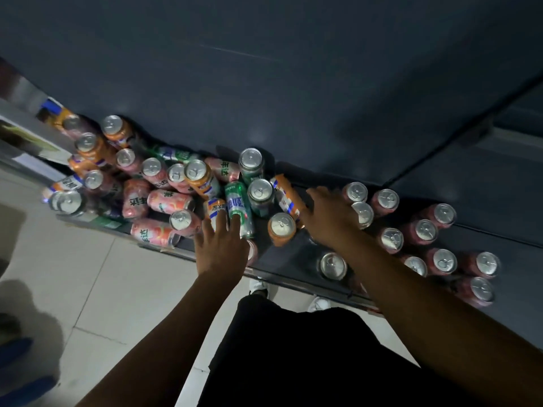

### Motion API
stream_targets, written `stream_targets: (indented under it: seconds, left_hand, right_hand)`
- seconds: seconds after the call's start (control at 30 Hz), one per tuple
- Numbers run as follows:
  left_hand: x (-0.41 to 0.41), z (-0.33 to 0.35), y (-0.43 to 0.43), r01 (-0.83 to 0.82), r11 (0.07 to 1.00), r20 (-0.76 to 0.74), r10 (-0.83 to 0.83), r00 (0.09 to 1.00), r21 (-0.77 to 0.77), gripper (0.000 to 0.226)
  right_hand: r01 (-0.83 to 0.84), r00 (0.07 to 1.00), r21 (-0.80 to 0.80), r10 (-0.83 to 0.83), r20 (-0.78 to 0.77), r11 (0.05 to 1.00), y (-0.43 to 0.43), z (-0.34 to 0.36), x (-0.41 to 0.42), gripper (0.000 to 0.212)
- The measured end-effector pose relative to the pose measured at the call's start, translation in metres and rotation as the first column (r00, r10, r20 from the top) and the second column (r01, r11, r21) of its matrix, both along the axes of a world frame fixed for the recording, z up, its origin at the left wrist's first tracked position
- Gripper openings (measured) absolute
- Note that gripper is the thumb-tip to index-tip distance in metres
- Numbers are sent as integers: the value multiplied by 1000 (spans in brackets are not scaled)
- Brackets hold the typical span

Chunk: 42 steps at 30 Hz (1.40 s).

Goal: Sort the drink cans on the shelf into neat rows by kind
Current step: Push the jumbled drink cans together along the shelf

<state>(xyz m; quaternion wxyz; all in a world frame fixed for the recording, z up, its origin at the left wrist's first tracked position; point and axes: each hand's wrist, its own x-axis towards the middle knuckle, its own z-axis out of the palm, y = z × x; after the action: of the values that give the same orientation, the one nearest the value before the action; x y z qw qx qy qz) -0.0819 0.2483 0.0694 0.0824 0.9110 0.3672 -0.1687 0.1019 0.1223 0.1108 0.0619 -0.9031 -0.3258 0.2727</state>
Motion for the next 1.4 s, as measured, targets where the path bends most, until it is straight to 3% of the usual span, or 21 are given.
stream_targets:
  seconds: [0.13, 0.23, 0.47, 0.63, 0.77, 0.83, 1.03, 1.4]
  left_hand:
    - [17, -19, 31, 87, 994, -96, -93, 991, -68, 61]
    - [29, -29, 44, 92, 988, -113, -107, 988, -126, 64]
    - [44, -67, 54, -50, 958, -100, 22, 995, -283, 70]
    - [56, -86, 43, -295, 853, -70, 295, 953, -431, 80]
    - [72, -95, 37, -434, 808, -104, 430, 897, -399, 90]
    - [79, -98, 35, -447, 828, -152, 420, 895, -339, 100]
    - [90, -106, 35, -393, 889, -240, 339, 910, -235, 109]
    - [83, -98, 45, -396, 864, -135, 373, 918, -310, 116]
  right_hand:
    - [52, 997, -60, -55, -55, 997, 30, -7, 2, 53]
    - [185, 976, -125, -197, -93, 975, 44, -26, 11, 54]
    - [36, 986, -235, -73, -151, 971, 62, -59, 27, 57]
    - [63, 942, -203, -125, -312, 977, 68, -98, 39, 54]
    - [85, 896, -271, -193, -400, 959, 64, -126, 51, 54]
    - [91, 885, -295, -213, -414, 951, 62, -140, 53, 55]
    - [75, 865, -251, -189, -466, 965, 60, -167, 53, 86]
    - [112, 889, -204, -190, -416, 973, 59, -154, 55, 48]
